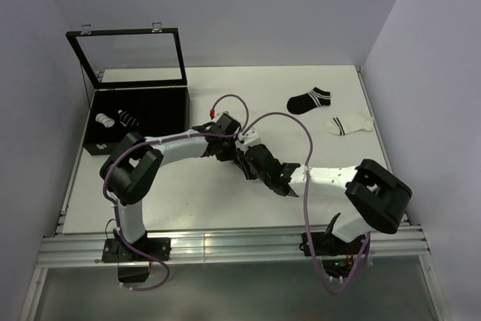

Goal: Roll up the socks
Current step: Roll the sock at the center of the board.

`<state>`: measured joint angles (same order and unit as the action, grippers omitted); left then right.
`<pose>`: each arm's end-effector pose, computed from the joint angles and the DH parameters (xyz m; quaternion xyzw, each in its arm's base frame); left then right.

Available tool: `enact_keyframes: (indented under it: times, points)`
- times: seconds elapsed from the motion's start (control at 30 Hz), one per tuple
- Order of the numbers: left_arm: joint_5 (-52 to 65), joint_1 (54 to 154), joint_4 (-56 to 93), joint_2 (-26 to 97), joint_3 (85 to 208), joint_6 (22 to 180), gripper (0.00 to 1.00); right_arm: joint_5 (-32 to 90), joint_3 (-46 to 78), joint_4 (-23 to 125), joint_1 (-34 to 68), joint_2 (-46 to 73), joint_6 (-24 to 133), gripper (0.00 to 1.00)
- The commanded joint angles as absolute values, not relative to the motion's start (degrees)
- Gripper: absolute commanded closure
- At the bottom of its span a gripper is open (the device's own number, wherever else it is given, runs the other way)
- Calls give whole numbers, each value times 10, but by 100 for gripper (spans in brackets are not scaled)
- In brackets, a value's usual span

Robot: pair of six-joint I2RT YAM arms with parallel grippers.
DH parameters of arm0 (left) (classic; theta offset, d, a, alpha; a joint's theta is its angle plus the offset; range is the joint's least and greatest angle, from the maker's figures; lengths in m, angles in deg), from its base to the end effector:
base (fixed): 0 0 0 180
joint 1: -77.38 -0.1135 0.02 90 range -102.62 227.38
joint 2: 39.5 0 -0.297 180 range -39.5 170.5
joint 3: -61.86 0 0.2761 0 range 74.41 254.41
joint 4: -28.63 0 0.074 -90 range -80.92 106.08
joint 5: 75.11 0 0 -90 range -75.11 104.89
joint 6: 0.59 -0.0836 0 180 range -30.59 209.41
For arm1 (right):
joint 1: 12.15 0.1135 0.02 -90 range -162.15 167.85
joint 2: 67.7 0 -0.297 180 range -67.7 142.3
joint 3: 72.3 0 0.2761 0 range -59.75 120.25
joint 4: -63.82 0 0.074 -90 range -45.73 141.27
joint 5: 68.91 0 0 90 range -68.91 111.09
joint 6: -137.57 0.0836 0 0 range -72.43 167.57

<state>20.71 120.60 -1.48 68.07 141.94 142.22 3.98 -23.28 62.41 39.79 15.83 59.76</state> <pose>0.3256 -0.2943 0.1365 -0.0943 0.9545 -0.1745 0.2226 0.2282 0.2515 0.1619 -0.2358 0.8513 0.1264 0.4513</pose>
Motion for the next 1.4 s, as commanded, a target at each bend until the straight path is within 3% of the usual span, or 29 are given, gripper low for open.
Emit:
enact_keyframes:
  times: [0.0,0.5,0.63,0.73,0.77,1.03,1.1,1.37]
  points:
    - [210,1210,-41,694,1431,1404,83,-23,-206,645,424,179,557,58]
    - [190,1209,-28,694,1422,1417,84,-37,-203,693,454,262,551,61]
    - [187,1209,-24,691,1419,1422,83,-55,-203,687,458,270,567,77]
    - [194,1208,-14,673,1408,1435,78,-51,-217,683,455,257,593,93]
    - [196,1204,-8,666,1395,1441,71,-41,-227,685,452,253,608,98]
    - [217,1182,78,559,1284,1507,34,165,-314,774,359,179,704,100]
    - [219,1183,113,542,1264,1519,30,235,-350,829,316,169,741,100]
    - [202,1193,208,515,1200,1544,29,399,-421,982,206,228,874,100]
